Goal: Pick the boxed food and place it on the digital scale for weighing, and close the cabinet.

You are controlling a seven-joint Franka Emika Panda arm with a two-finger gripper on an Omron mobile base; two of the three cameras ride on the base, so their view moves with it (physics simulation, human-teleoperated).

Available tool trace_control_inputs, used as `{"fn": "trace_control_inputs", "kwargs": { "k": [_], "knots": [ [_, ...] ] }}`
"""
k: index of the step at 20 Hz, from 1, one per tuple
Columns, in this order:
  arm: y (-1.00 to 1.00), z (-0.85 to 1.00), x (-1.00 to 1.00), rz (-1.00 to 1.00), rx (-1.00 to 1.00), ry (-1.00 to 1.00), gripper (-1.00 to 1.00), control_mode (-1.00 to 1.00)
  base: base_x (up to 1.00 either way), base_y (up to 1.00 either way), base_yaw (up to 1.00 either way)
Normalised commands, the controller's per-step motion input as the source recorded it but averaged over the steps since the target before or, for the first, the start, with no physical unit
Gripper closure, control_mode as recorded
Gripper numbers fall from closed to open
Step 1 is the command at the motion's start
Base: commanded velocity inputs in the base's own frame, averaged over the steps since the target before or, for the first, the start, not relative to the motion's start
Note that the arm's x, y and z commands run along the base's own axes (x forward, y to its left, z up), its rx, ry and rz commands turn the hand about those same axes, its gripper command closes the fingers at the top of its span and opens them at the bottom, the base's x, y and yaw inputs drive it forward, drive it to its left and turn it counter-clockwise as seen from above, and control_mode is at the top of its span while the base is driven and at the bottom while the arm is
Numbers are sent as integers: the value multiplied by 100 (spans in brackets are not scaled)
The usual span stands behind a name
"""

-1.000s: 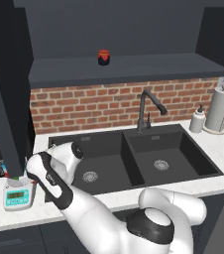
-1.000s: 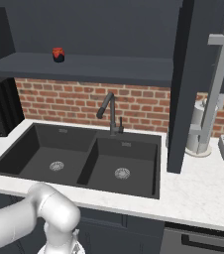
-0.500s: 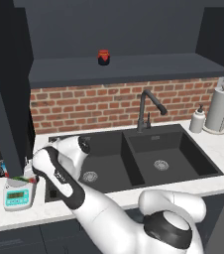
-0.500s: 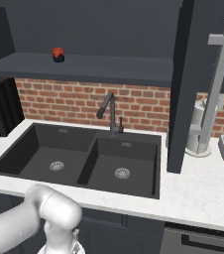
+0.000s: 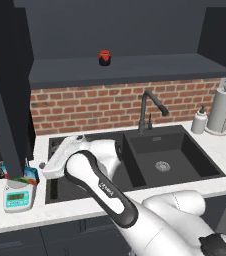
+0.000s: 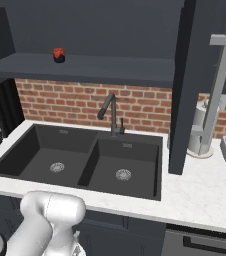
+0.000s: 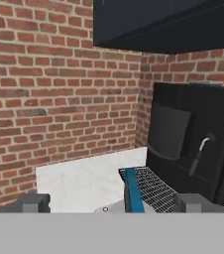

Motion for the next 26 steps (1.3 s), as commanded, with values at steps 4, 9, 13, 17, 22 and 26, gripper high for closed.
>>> {"fn": "trace_control_inputs", "kwargs": {
  "k": [4, 9, 13, 17, 22, 26],
  "knots": [
    [-41, 89, -75, -7, 20, -25, -100, -100, 0, 0, 0],
    [-36, 85, -62, -14, 25, -23, -100, -100, 0, 0, 0],
    [-44, 80, -47, -20, 33, -21, -100, -100, 0, 0, 0],
    [-61, 91, -36, -17, 29, -25, -100, -100, 0, 0, 0],
    [-89, 96, -34, -16, 21, -26, -100, -100, 0, 0, 0],
    [-96, 95, -27, -15, 17, -22, -100, -100, 0, 0, 0]
  ]
}}
